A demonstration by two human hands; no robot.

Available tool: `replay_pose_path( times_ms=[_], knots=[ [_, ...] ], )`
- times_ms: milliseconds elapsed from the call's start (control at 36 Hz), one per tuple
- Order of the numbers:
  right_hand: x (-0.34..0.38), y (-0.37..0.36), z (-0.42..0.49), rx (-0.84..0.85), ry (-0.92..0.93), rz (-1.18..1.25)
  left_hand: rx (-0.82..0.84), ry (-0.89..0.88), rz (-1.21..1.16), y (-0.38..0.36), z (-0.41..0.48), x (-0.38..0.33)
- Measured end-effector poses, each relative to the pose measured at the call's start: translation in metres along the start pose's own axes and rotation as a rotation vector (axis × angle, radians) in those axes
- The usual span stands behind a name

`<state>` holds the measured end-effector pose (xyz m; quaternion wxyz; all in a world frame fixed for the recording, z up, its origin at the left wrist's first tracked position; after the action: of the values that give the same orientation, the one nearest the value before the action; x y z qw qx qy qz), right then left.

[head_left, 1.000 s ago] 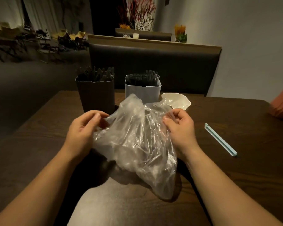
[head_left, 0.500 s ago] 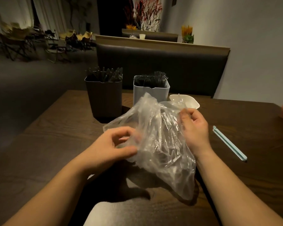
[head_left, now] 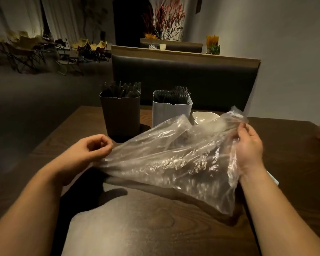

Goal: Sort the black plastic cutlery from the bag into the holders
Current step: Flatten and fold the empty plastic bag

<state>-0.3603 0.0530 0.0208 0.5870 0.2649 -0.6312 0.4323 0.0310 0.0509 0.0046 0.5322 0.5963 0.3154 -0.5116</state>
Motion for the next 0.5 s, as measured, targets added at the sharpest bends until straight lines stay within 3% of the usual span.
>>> replay_pose_path(
  times_ms=[111, 278, 333, 389, 500],
  knots=[
    [-0.005, -0.008, -0.001, 0.061, -0.006, 0.0, -0.144, -0.064, 0.109, -0.017, 0.011, -0.039],
    [-0.01, -0.02, -0.009, 0.177, -0.027, 0.003, 0.01, 0.102, 0.311, -0.085, 0.047, -0.087],
    [-0.01, -0.022, -0.011, 0.207, -0.058, -0.008, 0.067, 0.112, 0.255, -0.094, 0.058, -0.085],
    [-0.011, -0.02, -0.01, 0.203, -0.085, -0.053, -0.017, 0.119, 0.091, -0.091, 0.067, -0.078],
    [-0.009, -0.012, -0.006, 0.141, -0.067, -0.299, -0.417, 0.195, -0.234, -0.063, 0.074, -0.055]
  ],
)
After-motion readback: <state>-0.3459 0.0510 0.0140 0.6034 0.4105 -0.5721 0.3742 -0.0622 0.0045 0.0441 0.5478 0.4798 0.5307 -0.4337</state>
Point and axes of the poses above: each hand's wrist, its own z-axis towards the middle knuckle, its own y-axis out of the back of the hand, x = y × z, the point moved 3 cm from there along z, towards the middle knuckle, and after that the axes turned 3 degrees about -y, right-handed, at the moved point
